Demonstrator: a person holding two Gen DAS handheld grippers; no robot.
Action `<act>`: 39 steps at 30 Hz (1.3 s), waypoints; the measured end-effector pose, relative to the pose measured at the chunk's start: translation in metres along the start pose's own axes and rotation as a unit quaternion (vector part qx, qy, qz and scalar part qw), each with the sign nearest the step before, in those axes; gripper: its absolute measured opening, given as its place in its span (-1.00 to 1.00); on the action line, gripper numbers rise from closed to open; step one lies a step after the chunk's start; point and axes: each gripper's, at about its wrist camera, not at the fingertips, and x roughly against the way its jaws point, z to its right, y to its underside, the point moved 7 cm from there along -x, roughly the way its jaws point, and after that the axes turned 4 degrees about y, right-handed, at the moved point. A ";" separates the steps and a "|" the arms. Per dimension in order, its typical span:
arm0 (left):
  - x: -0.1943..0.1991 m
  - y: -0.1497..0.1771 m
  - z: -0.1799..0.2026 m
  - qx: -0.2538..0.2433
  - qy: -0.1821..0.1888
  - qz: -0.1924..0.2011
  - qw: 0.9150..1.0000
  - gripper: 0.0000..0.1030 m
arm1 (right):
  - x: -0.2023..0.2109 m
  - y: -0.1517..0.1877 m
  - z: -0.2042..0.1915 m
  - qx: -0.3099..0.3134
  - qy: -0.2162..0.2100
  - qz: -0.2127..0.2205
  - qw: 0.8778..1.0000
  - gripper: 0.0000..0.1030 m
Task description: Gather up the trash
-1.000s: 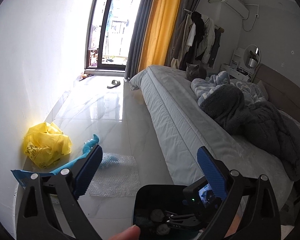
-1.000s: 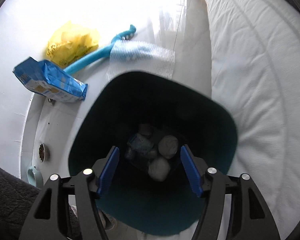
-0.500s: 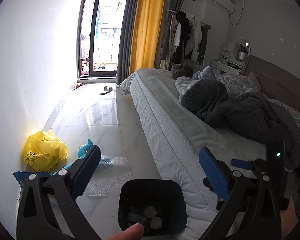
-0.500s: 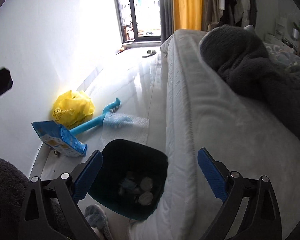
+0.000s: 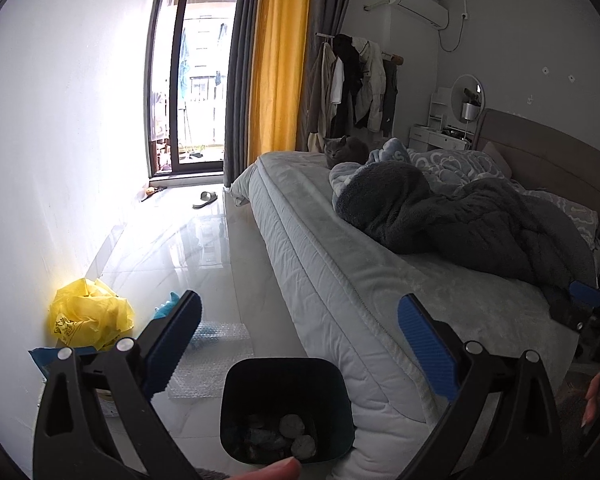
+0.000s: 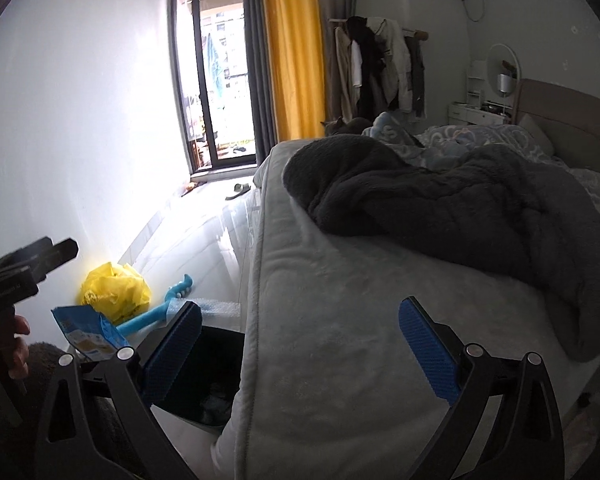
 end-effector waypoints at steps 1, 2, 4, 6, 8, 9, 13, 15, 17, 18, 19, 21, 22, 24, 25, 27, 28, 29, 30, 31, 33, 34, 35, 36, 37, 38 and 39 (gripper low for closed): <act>0.002 0.001 0.002 -0.003 0.001 -0.001 1.000 0.94 | 0.008 0.001 0.008 -0.005 0.009 0.002 1.000 0.93; 0.004 0.002 0.004 -0.005 0.005 -0.002 1.000 0.94 | 0.013 0.000 0.015 -0.008 0.019 0.004 1.000 0.93; 0.006 0.001 0.007 -0.010 0.009 -0.001 1.000 0.94 | 0.027 0.002 0.030 -0.007 0.042 0.009 0.999 0.93; 0.008 0.002 0.009 -0.018 0.006 0.000 1.000 0.94 | 0.038 0.007 0.041 -0.006 0.057 0.014 0.998 0.93; 0.008 0.005 0.014 -0.019 0.009 -0.002 1.000 0.94 | 0.048 0.013 0.050 -0.003 0.071 0.021 0.997 0.93; 0.008 0.008 0.017 -0.019 0.015 -0.005 1.000 0.94 | 0.054 0.016 0.054 -0.004 0.076 0.026 0.997 0.93; 0.005 0.026 0.030 -0.034 0.025 -0.010 0.999 0.94 | 0.069 0.035 0.068 0.003 0.104 0.044 0.994 0.93; 0.003 0.033 0.032 -0.039 0.022 -0.013 0.999 0.94 | 0.069 0.045 0.077 -0.001 0.103 0.041 0.994 0.93; 0.006 0.032 0.034 -0.036 0.024 -0.008 0.999 0.94 | 0.072 0.047 0.084 -0.016 0.098 0.048 0.994 0.93; 0.005 0.033 0.034 -0.036 0.025 -0.009 0.999 0.94 | 0.074 0.047 0.087 -0.024 0.094 0.051 0.994 0.93; 0.004 0.035 0.034 -0.038 0.026 -0.012 0.999 0.94 | 0.076 0.047 0.088 -0.028 0.091 0.054 0.994 0.93; 0.001 0.038 0.034 -0.041 0.027 -0.018 0.999 0.94 | 0.079 0.048 0.089 -0.030 0.085 0.060 0.994 0.93; -0.001 0.039 0.035 -0.043 0.026 -0.020 0.999 0.94 | 0.079 0.049 0.089 -0.028 0.081 0.060 0.995 0.93; -0.001 0.039 0.035 -0.045 0.028 -0.021 0.998 0.94 | 0.078 0.049 0.086 -0.022 0.069 0.058 0.996 0.93; 0.000 0.040 0.035 -0.045 0.029 -0.020 0.998 0.94 | 0.077 0.049 0.085 -0.020 0.064 0.056 0.996 0.93; 0.001 0.040 0.036 -0.047 0.032 -0.018 0.998 0.94 | 0.078 0.049 0.083 -0.021 0.056 0.056 0.997 0.93; 0.002 0.040 0.037 -0.050 0.034 -0.017 0.998 0.94 | 0.078 0.050 0.082 -0.023 0.053 0.056 0.997 0.93; 0.004 0.041 0.039 -0.052 0.036 -0.015 0.998 0.94 | 0.079 0.051 0.081 -0.025 0.051 0.057 0.997 0.93; 0.005 0.041 0.041 -0.055 0.038 -0.014 0.998 0.94 | 0.080 0.051 0.081 -0.027 0.051 0.057 0.997 0.93; 0.006 0.041 0.042 -0.057 0.040 -0.012 0.997 0.94 | 0.079 0.051 0.081 -0.028 0.051 0.056 0.997 0.93; 0.007 0.041 0.043 -0.060 0.041 -0.011 0.997 0.94 | 0.079 0.050 0.080 -0.027 0.053 0.053 0.997 0.93; 0.007 0.041 0.043 -0.059 0.043 -0.010 0.997 0.94 | 0.078 0.050 0.079 -0.026 0.055 0.052 0.997 0.93; 0.007 0.040 0.043 -0.059 0.044 -0.010 0.997 0.94 | 0.078 0.049 0.079 -0.025 0.055 0.051 0.997 0.93; 0.006 0.040 0.043 -0.057 0.045 -0.010 0.997 0.94 | 0.077 0.050 0.078 -0.023 0.056 0.050 0.997 0.93; 0.007 0.040 0.042 -0.056 0.048 -0.010 0.997 0.94 | 0.077 0.050 0.077 -0.021 0.056 0.048 0.997 0.93; 0.008 0.040 0.042 -0.055 0.050 -0.009 0.997 0.94 | 0.076 0.050 0.078 -0.020 0.056 0.047 0.997 0.93; 0.008 0.040 0.042 -0.055 0.051 -0.008 0.997 0.94 | 0.075 0.050 0.077 -0.020 0.054 0.045 0.997 0.93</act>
